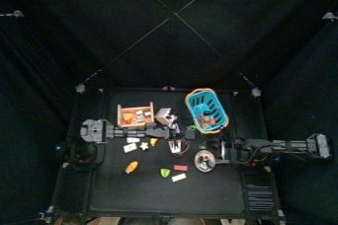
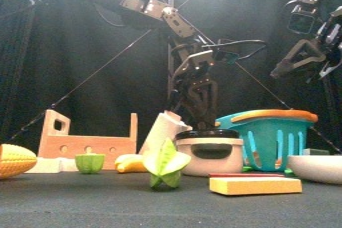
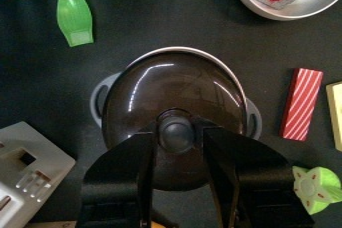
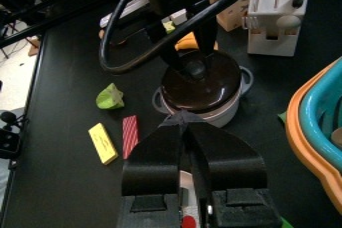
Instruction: Place pot lid on pot
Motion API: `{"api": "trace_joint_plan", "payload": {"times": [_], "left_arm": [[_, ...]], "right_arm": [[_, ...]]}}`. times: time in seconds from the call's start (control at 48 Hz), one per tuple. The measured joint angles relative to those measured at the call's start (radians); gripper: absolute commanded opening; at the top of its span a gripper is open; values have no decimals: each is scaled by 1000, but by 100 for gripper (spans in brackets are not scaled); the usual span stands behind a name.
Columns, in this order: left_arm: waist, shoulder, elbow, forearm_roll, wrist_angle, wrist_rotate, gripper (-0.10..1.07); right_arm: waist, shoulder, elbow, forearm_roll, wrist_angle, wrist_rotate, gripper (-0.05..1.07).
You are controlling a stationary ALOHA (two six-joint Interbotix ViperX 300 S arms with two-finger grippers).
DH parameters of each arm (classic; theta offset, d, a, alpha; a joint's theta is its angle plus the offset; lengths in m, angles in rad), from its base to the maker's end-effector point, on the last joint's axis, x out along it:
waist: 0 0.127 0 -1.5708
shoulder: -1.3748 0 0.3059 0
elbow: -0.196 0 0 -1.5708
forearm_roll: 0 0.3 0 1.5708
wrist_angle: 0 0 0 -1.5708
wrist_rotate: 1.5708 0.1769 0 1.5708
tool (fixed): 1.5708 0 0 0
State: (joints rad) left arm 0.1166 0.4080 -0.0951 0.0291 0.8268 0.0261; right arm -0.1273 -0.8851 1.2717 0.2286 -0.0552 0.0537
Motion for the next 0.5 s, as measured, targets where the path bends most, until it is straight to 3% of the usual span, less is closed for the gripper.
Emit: {"api": "trace_joint_plan", "payload": {"times": [0.5], "left_arm": [[2, 9, -6, 0, -8, 2, 56]], "right_arm": [[0, 0, 0, 0, 0, -2, 2]]}}
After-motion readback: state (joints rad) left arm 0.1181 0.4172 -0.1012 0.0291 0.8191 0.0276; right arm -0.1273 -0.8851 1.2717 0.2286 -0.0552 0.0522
